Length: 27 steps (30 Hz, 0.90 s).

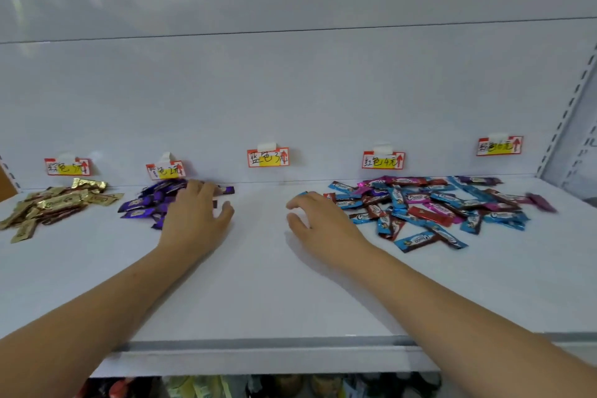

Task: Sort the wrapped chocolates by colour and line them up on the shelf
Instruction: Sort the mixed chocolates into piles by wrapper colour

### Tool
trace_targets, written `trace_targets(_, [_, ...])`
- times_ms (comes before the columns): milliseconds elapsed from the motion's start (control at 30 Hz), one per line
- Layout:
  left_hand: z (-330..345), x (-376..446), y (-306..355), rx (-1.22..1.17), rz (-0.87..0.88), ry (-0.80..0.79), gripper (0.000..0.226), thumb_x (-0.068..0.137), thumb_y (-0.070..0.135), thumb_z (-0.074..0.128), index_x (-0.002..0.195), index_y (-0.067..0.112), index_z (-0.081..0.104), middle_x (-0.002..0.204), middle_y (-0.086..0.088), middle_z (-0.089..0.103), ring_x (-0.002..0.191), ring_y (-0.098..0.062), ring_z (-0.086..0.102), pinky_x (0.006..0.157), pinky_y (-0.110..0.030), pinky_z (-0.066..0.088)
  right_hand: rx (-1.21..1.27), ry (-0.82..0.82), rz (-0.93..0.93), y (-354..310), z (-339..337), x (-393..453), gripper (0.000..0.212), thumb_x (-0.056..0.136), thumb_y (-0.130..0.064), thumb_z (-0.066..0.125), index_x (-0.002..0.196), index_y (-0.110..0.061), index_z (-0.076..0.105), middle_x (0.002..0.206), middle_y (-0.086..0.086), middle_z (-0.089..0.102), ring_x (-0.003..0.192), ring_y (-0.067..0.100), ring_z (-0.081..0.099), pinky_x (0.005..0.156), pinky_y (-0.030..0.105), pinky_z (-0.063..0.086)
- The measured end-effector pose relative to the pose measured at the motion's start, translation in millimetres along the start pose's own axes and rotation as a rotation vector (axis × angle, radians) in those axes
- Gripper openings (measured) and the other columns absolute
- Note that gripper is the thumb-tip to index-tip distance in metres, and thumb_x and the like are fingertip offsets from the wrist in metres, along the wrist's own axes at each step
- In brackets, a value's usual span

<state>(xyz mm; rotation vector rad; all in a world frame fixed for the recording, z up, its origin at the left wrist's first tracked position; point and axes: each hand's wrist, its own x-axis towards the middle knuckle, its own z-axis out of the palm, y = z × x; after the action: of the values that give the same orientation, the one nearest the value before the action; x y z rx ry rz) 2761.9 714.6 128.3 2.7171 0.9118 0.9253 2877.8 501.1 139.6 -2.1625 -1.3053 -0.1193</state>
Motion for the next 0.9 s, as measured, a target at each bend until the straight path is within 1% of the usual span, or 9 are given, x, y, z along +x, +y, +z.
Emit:
trace_targets(100, [3.0, -28.4, 51.1, -0.161, 0.237, -0.195, 0.02, 0.09, 0.034, 0.059, 0.108, 0.027, 0.061, 0.108, 0.008, 0.05, 0.1, -0.014, 0.056, 0.081, -0.035, 0.051, -0.18, 0.105, -0.08, 16.9, -32.3, -10.3, 0.032, 0.099, -0.024, 0.045, 0.126, -0.015, 0.059, 0.125, 0.004, 0.058, 0.113, 0.023, 0.051, 0.095, 0.04, 0.043])
trace_targets(267, [29.5, -38.0, 137.0, -0.31, 0.453, -0.215, 0.021, 0.091, 0.027, 0.058, 0.111, 0.024, 0.063, 0.111, 0.009, 0.052, 0.106, -0.011, 0.051, 0.09, -0.029, 0.044, -0.324, 0.2, 0.071, 95.3, -95.3, -41.4, 0.036, 0.099, -0.016, 0.044, 0.132, -0.021, 0.056, 0.131, -0.002, 0.054, 0.116, 0.018, 0.048, 0.096, 0.032, 0.043])
trace_targets(333, [41.1, -30.6, 167.4, -0.334, 0.467, -0.228, 0.025, 0.093, 0.024, 0.055, 0.116, 0.024, 0.064, 0.118, 0.007, 0.054, 0.112, -0.012, 0.049, 0.093, -0.028, 0.043, -0.324, 0.139, 0.17, 129.9, -114.7, -53.0, 0.044, 0.099, -0.012, 0.045, 0.14, -0.025, 0.05, 0.142, -0.003, 0.048, 0.126, 0.017, 0.044, 0.104, 0.032, 0.04])
trace_targets(433, [59.6, -10.1, 200.5, -0.312, 0.415, -0.332, 0.034, 0.098, 0.029, 0.048, 0.131, 0.027, 0.057, 0.132, 0.007, 0.052, 0.121, -0.013, 0.046, 0.1, -0.034, 0.043, -0.286, -0.026, 0.188, 158.4, -124.4, -62.8, 0.055, 0.099, -0.009, 0.044, 0.149, -0.033, 0.038, 0.158, -0.01, 0.028, 0.145, 0.013, 0.024, 0.12, 0.036, 0.023])
trace_targets(533, [81.6, 14.4, 213.2, -0.122, 0.414, -0.462, 0.042, 0.101, 0.04, 0.042, 0.14, 0.028, 0.048, 0.14, 0.001, 0.051, 0.124, -0.018, 0.047, 0.102, -0.044, 0.043, -0.193, -0.15, 0.182, 166.7, -114.0, -63.1, 0.059, 0.1, -0.005, 0.038, 0.15, -0.036, 0.034, 0.16, -0.016, 0.02, 0.148, 0.007, 0.014, 0.123, 0.034, 0.014])
trace_targets(667, [93.5, 39.6, 214.8, 0.045, 0.418, -0.422, 0.041, 0.101, 0.05, 0.036, 0.122, 0.027, 0.062, 0.118, 0.0, 0.059, 0.106, -0.02, 0.051, 0.091, -0.04, 0.042, -0.112, -0.156, 0.186, 163.3, -112.5, -59.9, 0.052, 0.098, -0.005, 0.038, 0.134, -0.039, 0.056, 0.144, -0.012, 0.05, 0.133, 0.005, 0.041, 0.114, 0.034, 0.035])
trace_targets(733, [95.0, 51.2, 216.3, 0.065, 0.413, -0.368, 0.037, 0.099, 0.049, 0.041, 0.107, 0.024, 0.067, 0.105, 0.001, 0.061, 0.098, -0.019, 0.052, 0.087, -0.038, 0.043, -0.068, -0.107, 0.214, 163.2, -117.7, -59.5, 0.042, 0.099, -0.007, 0.042, 0.113, -0.036, 0.068, 0.128, -0.012, 0.061, 0.12, 0.004, 0.05, 0.105, 0.033, 0.042])
trace_targets(800, [98.3, 60.0, 220.3, 0.021, 0.404, -0.371, 0.025, 0.096, 0.045, 0.052, 0.098, 0.025, 0.067, 0.102, 0.003, 0.062, 0.098, -0.017, 0.055, 0.088, -0.039, 0.047, -0.073, -0.012, 0.241, 164.8, -122.7, -56.9, 0.037, 0.099, -0.01, 0.043, 0.097, -0.035, 0.07, 0.12, -0.013, 0.062, 0.113, 0.006, 0.054, 0.101, 0.036, 0.046])
trace_targets(900, [108.6, 66.6, 231.6, -0.069, 0.365, -0.417, 0.021, 0.09, 0.043, 0.064, 0.098, 0.025, 0.071, 0.103, 0.003, 0.066, 0.094, -0.016, 0.059, 0.087, -0.041, 0.053, -0.111, 0.142, 0.328, 178.1, -134.3, -44.7, 0.031, 0.099, -0.012, 0.044, 0.104, -0.03, 0.068, 0.119, -0.01, 0.061, 0.103, 0.011, 0.059, 0.094, 0.035, 0.05])
